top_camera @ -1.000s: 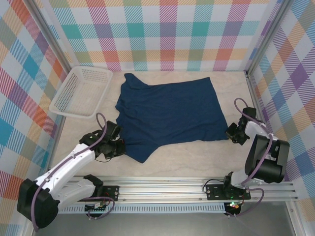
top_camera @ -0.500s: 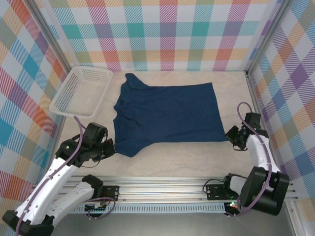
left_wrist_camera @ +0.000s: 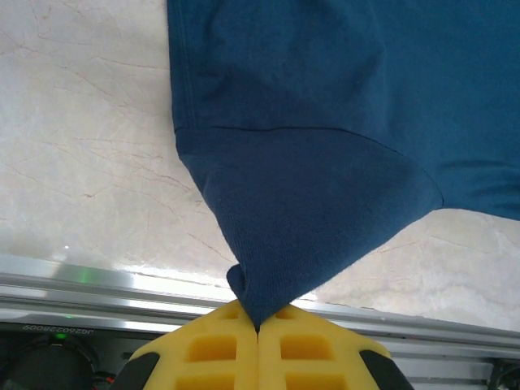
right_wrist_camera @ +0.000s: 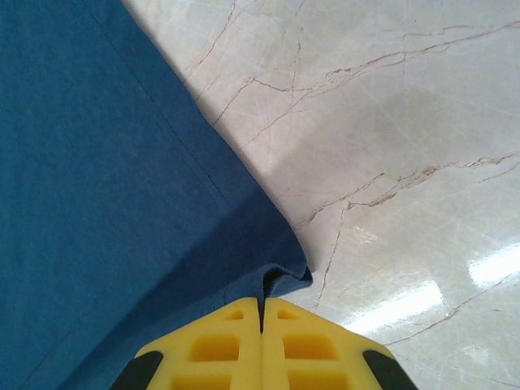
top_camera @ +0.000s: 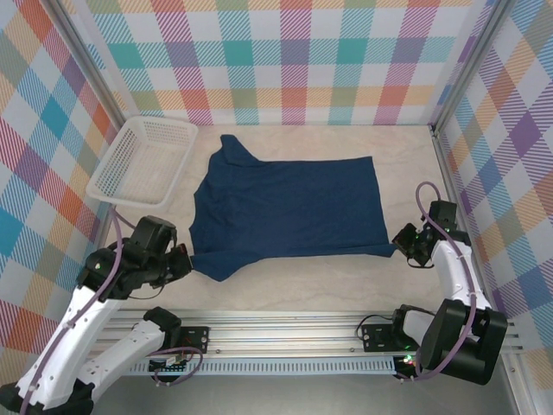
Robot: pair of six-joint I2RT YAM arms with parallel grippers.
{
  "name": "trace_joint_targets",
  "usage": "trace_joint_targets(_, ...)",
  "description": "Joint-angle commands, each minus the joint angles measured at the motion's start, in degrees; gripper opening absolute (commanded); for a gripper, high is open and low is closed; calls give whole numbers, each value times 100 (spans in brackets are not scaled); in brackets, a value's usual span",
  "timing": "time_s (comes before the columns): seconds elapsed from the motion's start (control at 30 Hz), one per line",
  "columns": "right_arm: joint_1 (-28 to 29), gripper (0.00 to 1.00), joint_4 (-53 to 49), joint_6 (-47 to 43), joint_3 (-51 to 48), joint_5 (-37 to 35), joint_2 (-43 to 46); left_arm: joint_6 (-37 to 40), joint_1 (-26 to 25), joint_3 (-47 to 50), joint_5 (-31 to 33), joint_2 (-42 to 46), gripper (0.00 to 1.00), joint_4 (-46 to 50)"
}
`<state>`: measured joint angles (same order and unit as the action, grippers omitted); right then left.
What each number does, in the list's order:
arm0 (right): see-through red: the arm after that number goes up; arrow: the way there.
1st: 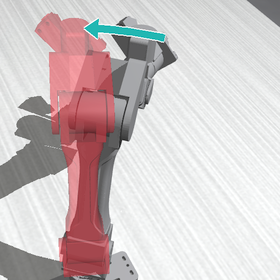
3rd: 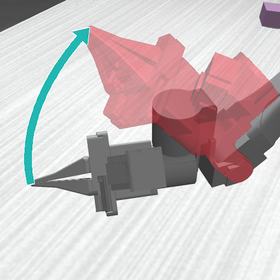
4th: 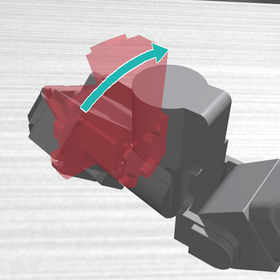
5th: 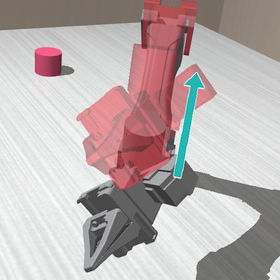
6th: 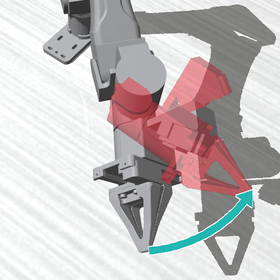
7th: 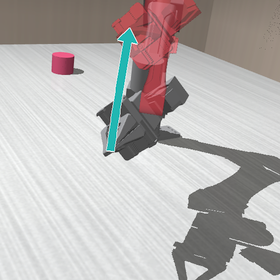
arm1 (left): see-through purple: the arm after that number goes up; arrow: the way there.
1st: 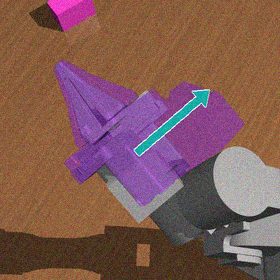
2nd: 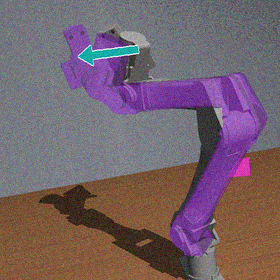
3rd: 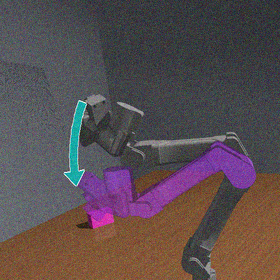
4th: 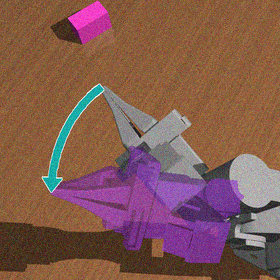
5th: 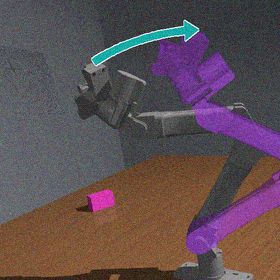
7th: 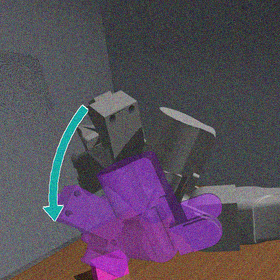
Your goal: Fold the inside-out t-shirt
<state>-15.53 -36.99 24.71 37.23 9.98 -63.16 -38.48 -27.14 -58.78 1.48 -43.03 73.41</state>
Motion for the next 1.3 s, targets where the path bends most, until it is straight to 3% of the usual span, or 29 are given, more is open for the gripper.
trace_joint_targets(0.0,74,2,15,-163,285,82,-141,355,98,-233,219,-363,0,-250)
trace_joint_targets(0.17,268,2,134,-205,654,-30,-604,823,372,-315,169,-1082,0,-955)
trace_joint_targets(0.47,603,3,391,-322,1539,-321,-1954,1495,1374,-711,-144,-2448,0,-2156)
trace_joint_targets(0.9,1008,5,527,-414,2456,-716,-3300,1807,1676,-1726,-156,-4254,0,-2686)
trace_joint_targets(1.27,1078,5,474,-542,2850,-896,-3795,1839,1845,-1933,-203,-4573,0,-2752)
